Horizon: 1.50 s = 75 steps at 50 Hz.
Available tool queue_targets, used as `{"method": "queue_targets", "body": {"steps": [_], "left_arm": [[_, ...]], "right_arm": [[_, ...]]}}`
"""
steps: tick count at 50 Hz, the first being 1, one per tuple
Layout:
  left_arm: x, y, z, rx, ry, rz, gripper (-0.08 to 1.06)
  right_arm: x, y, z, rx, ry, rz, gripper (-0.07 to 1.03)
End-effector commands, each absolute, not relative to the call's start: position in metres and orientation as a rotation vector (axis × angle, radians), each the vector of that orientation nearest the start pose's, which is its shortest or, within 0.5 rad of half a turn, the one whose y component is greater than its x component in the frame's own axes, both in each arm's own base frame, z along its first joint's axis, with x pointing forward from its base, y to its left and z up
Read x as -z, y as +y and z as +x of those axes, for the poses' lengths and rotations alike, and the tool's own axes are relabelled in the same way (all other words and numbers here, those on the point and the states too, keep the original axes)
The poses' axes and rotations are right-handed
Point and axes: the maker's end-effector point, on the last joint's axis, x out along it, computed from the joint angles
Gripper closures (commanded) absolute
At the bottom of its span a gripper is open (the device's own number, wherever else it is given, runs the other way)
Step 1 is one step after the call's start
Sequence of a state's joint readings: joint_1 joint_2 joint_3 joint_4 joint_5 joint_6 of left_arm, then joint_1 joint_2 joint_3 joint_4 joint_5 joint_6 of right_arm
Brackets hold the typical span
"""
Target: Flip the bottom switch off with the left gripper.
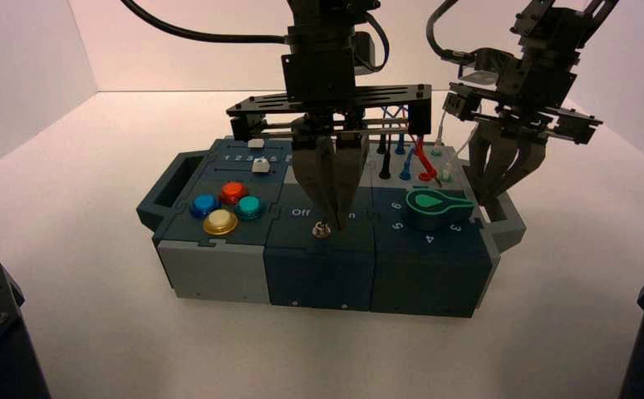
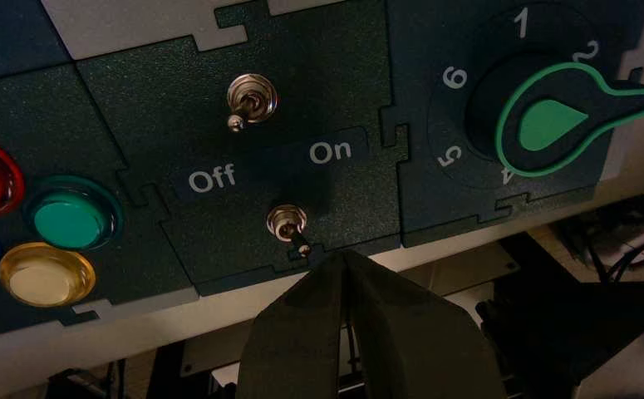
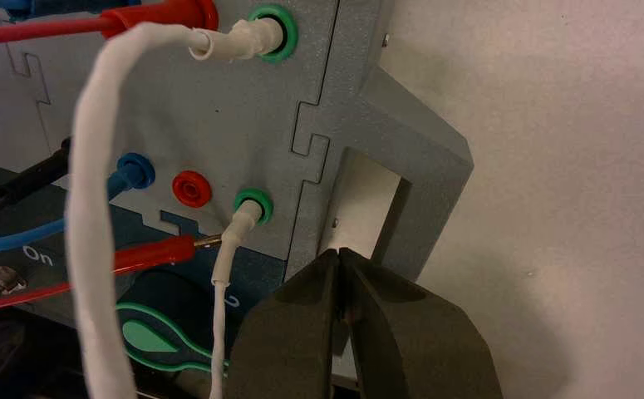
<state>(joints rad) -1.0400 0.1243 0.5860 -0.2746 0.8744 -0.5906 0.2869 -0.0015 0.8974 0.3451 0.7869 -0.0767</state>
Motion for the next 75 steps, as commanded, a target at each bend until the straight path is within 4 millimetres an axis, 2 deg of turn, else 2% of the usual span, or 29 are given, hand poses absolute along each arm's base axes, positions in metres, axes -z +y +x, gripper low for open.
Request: {"method": "queue_targets", "body": {"steps": [1,50,75], "left_arm": [[-0.059,-0.308,0.139,0.354,1.691,0.091,1.01],[-0.05,-0.306,0.142,0.339,1.707,0.105,1.01],[-0.05,-0.294,0.147,0.317,1.71,0.09,1.01]], "right_arm": [[-0.025,0.108,0.214,-0.27,1.679,0.08,0.98],[-0.026,0.108,0.214,-0.274,1.678,0.076,0.98],[-0.026,0.108,0.215,-0.279,1.678,0.072,0.98]]}}
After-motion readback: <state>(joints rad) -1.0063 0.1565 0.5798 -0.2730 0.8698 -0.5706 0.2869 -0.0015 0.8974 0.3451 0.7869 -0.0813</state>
